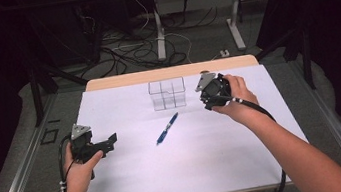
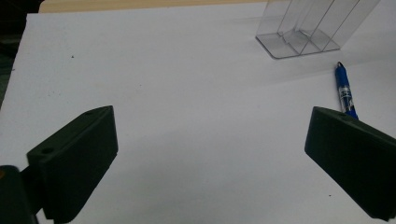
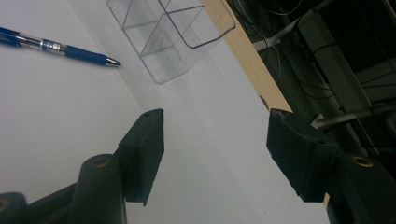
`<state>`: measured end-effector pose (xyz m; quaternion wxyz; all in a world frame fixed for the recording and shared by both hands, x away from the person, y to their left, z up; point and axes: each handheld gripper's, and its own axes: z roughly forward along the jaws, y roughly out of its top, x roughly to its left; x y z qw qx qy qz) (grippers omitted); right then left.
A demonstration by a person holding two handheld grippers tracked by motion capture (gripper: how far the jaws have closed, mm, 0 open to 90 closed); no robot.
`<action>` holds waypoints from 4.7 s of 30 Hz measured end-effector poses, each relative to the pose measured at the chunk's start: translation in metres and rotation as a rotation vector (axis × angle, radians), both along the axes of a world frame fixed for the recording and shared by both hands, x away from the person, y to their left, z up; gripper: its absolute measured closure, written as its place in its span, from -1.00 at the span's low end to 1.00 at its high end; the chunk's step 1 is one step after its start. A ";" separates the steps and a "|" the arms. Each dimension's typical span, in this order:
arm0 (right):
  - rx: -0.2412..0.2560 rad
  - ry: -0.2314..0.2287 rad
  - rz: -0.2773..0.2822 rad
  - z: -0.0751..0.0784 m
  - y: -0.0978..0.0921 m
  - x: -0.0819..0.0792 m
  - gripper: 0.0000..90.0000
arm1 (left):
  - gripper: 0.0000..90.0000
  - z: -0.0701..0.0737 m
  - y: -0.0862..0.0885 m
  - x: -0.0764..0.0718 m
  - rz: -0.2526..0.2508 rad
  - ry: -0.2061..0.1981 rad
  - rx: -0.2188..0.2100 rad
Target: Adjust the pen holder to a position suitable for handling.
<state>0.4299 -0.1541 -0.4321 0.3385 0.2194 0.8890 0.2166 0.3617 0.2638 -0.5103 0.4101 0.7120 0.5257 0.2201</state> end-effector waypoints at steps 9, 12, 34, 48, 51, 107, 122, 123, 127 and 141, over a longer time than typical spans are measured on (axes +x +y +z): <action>-0.106 0.020 0.057 0.001 0.030 0.014 -0.18 | -1.00 -0.001 0.002 0.000 0.009 0.000 -0.013; -0.148 0.031 0.079 0.001 0.039 0.020 -0.15 | -1.00 -0.002 0.003 0.000 0.009 0.000 -0.008; -0.285 0.031 0.263 0.000 0.082 0.046 0.01 | -1.00 -0.004 0.003 0.000 -0.015 0.004 0.011; -0.300 0.017 0.287 -0.003 0.096 0.055 0.08 | -1.00 -0.002 0.004 -0.002 -0.012 -0.005 0.011; -0.303 0.032 0.293 -0.004 0.099 0.057 0.07 | -1.00 -0.002 0.005 -0.002 -0.012 -0.005 0.007; -0.287 0.126 0.379 -0.047 0.128 0.081 0.00 | -1.00 -0.004 0.008 -0.003 -0.008 0.007 -0.008; -0.308 0.121 0.373 -0.040 0.129 0.079 0.51 | -1.00 -0.005 0.008 -0.003 -0.005 0.008 -0.009; -0.306 0.125 0.369 -0.040 0.129 0.078 0.56 | -1.00 -0.005 0.008 -0.003 -0.005 0.008 -0.009; -0.321 0.125 0.374 -0.037 0.129 0.077 0.82 | -1.00 -0.005 0.008 -0.003 -0.005 0.008 -0.009; -0.328 0.158 0.419 -0.036 0.129 0.075 0.92 | -1.00 -0.005 0.008 -0.003 -0.002 0.010 -0.010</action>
